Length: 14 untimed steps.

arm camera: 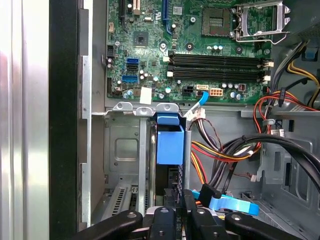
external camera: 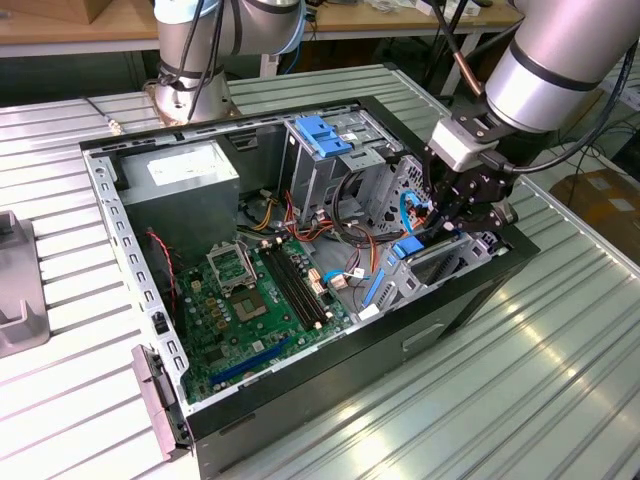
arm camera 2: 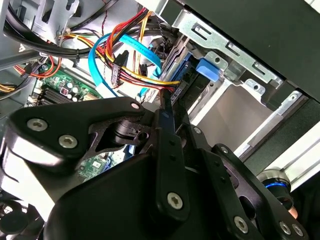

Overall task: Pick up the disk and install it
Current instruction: 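Insert the first disk wire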

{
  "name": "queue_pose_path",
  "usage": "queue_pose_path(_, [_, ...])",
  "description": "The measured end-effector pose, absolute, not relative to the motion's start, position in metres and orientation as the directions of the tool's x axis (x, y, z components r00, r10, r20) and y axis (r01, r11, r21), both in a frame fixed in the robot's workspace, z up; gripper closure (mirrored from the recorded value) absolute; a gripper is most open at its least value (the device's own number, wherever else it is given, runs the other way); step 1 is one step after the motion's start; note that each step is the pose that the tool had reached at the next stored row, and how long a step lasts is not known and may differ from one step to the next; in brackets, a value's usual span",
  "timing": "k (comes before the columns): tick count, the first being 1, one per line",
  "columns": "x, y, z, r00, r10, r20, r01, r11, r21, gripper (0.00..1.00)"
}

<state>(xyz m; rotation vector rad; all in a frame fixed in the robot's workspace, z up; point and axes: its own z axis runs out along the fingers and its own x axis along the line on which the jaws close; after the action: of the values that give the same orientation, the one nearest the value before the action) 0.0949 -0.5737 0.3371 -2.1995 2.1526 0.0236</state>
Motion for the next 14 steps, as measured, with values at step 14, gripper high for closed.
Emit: queue_pose_path(14, [0.095,-0.571,0.347,0.022,-0.998,-0.056,-0.999,-0.020,-0.035,0.74])
